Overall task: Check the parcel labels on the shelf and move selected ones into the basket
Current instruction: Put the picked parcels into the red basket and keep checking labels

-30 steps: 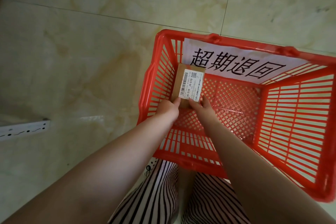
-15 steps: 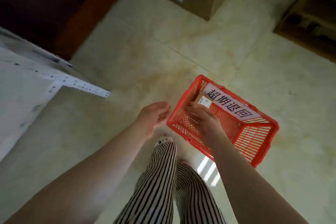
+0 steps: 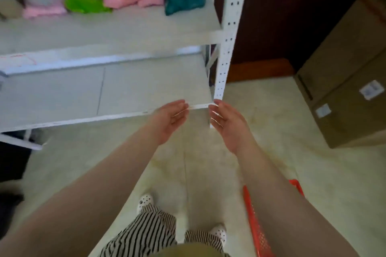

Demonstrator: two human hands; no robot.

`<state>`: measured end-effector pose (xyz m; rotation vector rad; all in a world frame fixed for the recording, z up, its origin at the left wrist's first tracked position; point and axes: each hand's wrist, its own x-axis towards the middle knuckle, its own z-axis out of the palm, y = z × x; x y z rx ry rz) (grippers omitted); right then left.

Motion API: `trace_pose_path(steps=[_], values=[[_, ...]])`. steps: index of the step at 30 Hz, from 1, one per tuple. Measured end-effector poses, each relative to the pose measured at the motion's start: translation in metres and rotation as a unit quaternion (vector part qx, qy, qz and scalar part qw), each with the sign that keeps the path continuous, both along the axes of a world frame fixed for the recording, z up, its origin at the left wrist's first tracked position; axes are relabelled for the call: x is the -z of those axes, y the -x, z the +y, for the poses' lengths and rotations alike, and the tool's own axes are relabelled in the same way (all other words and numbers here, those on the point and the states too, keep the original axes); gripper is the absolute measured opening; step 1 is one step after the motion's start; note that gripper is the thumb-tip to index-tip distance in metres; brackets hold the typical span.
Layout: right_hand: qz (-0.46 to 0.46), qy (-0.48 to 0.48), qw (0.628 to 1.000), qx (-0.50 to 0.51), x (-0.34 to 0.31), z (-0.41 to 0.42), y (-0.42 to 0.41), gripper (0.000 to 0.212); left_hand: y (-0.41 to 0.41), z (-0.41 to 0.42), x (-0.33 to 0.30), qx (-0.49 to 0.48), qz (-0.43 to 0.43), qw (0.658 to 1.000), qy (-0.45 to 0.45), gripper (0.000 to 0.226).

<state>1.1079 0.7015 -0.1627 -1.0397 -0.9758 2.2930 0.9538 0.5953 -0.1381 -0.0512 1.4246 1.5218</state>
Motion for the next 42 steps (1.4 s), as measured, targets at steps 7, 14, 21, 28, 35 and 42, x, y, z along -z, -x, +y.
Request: trace_pose_path(steps=[7,14,21,28,35,42], values=[[0.038,-0.056,0.992,-0.11,-0.064,-0.074,0.183,0.018,0.141,-0.111,-0.055,-0.126,0.014,0.988,-0.084,0.025],[0.064,-0.006,0.986,-0.155,-0.102,-0.196,0.382,0.02,0.305,-0.238,-0.095,-0.215,0.041,0.971,-0.097,0.022],[0.049,0.0,0.981,-0.188,-0.143,-0.278,0.525,0.019,0.426,-0.312,-0.128,-0.283,0.035,0.953,-0.101,0.018],[0.006,-0.001,0.98,-0.2,-0.149,-0.304,0.625,0.038,0.511,-0.323,-0.13,-0.361,0.009,0.928,-0.09,0.014],[-0.014,-0.005,0.974,-0.228,-0.145,-0.312,0.73,0.046,0.606,-0.312,-0.129,-0.393,0.024,0.918,-0.045,0.04],[-0.075,0.01,0.972,-0.224,-0.143,-0.314,0.815,0.053,0.688,-0.308,-0.133,-0.391,0.042,0.92,-0.003,0.058]])
